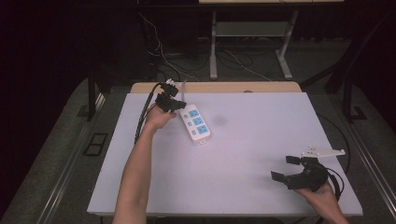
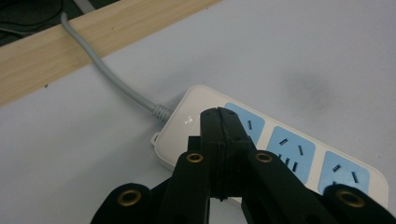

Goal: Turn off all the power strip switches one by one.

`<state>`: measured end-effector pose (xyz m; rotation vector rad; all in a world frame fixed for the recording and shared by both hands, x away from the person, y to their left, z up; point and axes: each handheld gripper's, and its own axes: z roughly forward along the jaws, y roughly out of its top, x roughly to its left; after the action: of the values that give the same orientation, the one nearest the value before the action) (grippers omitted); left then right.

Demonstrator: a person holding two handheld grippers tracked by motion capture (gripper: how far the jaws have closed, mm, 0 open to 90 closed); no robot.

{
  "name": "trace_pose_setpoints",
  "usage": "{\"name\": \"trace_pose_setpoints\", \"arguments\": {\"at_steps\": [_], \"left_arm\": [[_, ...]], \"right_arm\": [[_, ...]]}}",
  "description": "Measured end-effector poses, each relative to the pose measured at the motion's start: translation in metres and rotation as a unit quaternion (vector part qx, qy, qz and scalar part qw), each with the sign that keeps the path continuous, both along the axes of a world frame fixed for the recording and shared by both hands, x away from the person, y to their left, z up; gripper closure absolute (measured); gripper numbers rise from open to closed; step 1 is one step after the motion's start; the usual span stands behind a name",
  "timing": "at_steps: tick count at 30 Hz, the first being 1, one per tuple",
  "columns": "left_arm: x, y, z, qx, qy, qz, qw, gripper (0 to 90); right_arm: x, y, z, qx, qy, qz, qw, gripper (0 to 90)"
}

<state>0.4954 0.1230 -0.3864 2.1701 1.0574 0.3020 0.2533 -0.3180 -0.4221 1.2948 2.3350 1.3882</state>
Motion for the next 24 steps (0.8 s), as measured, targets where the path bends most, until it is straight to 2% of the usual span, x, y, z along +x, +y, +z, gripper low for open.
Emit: {"name": "trace_pose_setpoints", "arguments": {"at_steps": [3, 11, 14, 20, 24], "left_arm": [[0.001, 0.001, -0.005, 0.002, 0.006, 0.003, 1.0, 89.4], [0.0, 0.004, -0.017, -0.03, 0.019, 0.015, 0.9993, 89.4], [-0.001, 0.003, -0.023, -0.035, 0.025, 0.017, 0.9989, 89.4], [-0.001, 0.0, -0.031, -0.039, 0.035, 0.01, 0.9985, 89.4], [-0.002, 0.0, -0.033, -0.042, 0.035, 0.012, 0.9984, 89.4]], "right_arm": [[0.0, 0.0, 0.0, 0.0, -0.001, 0.001, 1.0, 0.3], [0.0, -0.001, 0.0, 0.002, 0.0, -0.002, 1.0, 0.3], [0.0, -0.002, 0.001, 0.001, -0.002, -0.002, 1.0, 0.3], [0.0, -0.002, 0.0, 0.0, -0.001, -0.002, 1.0, 0.3], [0.0, -0.003, 0.001, 0.001, -0.002, -0.004, 1.0, 0.3]]}}
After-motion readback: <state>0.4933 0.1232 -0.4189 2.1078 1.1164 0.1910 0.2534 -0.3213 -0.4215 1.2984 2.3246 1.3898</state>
